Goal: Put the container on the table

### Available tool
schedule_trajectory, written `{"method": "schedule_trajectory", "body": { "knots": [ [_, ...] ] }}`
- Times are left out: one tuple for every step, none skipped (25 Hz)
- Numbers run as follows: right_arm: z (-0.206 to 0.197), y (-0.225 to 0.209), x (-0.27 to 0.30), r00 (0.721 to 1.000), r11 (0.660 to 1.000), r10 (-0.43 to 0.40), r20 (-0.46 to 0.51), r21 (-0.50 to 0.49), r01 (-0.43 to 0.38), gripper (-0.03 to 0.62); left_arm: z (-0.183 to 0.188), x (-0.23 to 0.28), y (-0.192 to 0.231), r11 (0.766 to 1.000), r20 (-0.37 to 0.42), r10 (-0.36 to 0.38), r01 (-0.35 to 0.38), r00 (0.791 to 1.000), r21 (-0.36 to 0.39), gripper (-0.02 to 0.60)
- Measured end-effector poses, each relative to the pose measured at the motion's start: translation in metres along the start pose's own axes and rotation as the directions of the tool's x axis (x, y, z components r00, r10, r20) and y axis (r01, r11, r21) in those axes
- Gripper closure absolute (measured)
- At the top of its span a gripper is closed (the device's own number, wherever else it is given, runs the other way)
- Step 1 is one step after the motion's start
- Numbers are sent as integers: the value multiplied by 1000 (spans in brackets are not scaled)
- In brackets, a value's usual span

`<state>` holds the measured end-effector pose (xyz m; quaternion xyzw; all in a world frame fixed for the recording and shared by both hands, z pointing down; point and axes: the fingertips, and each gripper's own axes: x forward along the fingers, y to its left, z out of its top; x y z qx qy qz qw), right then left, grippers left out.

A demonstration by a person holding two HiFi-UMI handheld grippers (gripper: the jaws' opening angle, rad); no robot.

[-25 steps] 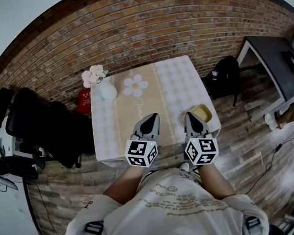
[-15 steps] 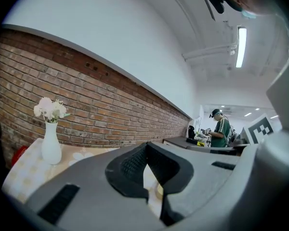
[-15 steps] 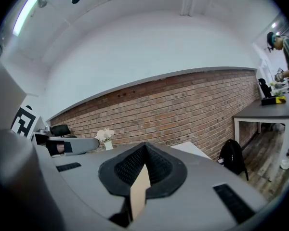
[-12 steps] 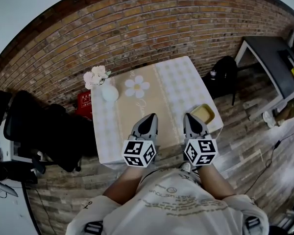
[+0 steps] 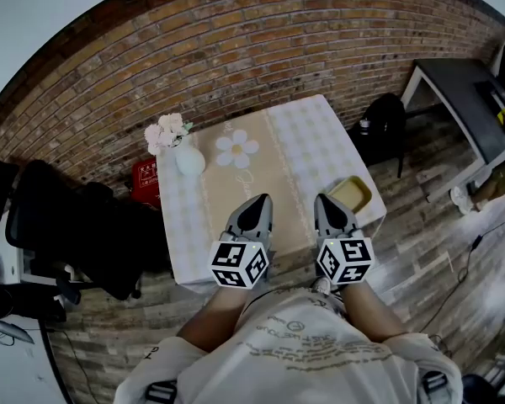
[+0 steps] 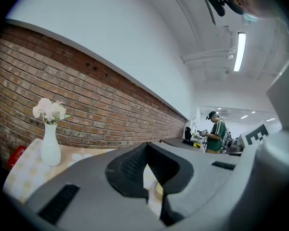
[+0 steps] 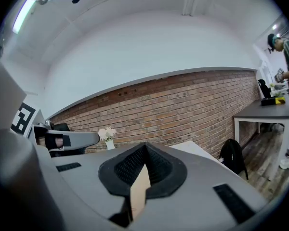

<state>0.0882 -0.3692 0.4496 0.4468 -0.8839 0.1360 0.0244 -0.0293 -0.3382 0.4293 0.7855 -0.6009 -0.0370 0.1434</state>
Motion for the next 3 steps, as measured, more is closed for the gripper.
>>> {"method": "schedule_trajectory", "body": {
  "knots": [
    [0, 2, 0, 1000, 1000, -1, 0, 0, 1, 592, 0, -1, 1, 1000, -2, -1, 1, 1000, 2, 575],
    [0, 4, 0, 1000, 1000, -1, 0, -1, 1, 592, -1, -2, 2, 1000, -4, -2, 2, 1000, 3, 575],
    [0, 6, 0, 1000, 1000, -2, 0, -1, 2, 592, -1, -4, 3, 1000, -7, -3, 3, 1000, 5, 575]
  ]
}}
